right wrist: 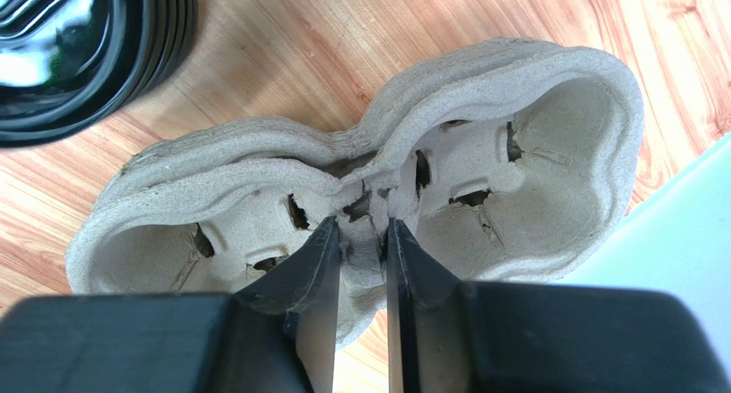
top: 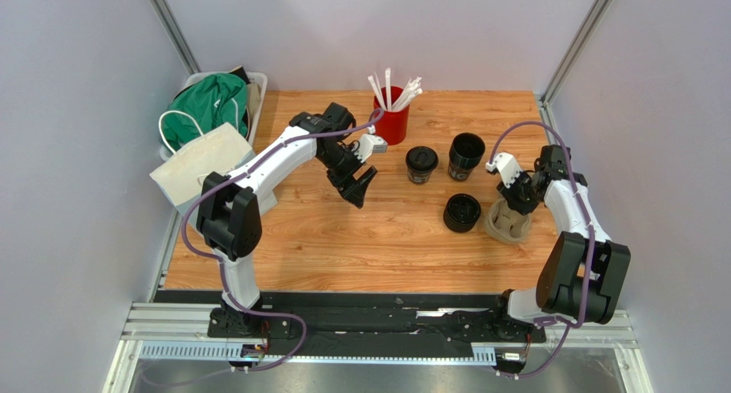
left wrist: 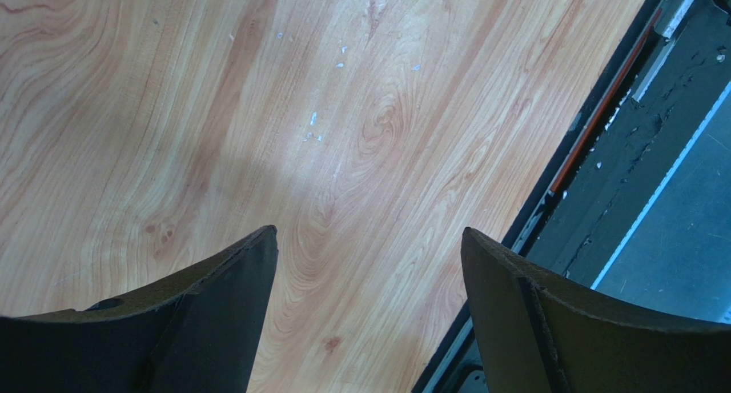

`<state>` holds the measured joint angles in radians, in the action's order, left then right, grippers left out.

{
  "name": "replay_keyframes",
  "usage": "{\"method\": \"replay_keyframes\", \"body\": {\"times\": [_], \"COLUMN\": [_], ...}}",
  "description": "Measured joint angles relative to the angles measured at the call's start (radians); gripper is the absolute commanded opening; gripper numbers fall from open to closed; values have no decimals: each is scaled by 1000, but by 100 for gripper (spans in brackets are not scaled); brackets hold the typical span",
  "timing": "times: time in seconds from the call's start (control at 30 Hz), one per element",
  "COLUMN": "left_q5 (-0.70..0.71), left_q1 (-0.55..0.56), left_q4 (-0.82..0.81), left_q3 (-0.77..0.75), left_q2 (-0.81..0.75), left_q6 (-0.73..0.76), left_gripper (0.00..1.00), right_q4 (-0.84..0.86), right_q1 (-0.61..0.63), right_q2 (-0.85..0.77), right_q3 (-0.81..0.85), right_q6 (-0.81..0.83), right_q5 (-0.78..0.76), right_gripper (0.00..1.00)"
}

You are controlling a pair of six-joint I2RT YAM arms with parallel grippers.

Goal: Pack the takeout coffee

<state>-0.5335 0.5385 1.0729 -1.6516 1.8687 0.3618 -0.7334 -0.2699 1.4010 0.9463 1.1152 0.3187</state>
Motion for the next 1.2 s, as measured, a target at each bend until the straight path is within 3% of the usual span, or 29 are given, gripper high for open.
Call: {"method": "replay_keyframes", "body": {"times": [0.7, 0.93, 1.2], "left_q5": [12, 12, 12], "left_q1": [5, 5, 5], "left_q4": [0, 0, 0], "left_q3": [0, 0, 0], "left_q2": [8, 8, 8], "left_q6": [0, 0, 0], "left_gripper": [86, 87, 86], "right_q4": [-17, -31, -32], "right_q1": [-34, -35, -43], "right_q2": [-106, -87, -10], "right_q3": [25, 57, 57], "right_q6": [-187, -222, -261], "right_q5": [-11, -58, -101], "right_gripper": [16, 23, 25]}}
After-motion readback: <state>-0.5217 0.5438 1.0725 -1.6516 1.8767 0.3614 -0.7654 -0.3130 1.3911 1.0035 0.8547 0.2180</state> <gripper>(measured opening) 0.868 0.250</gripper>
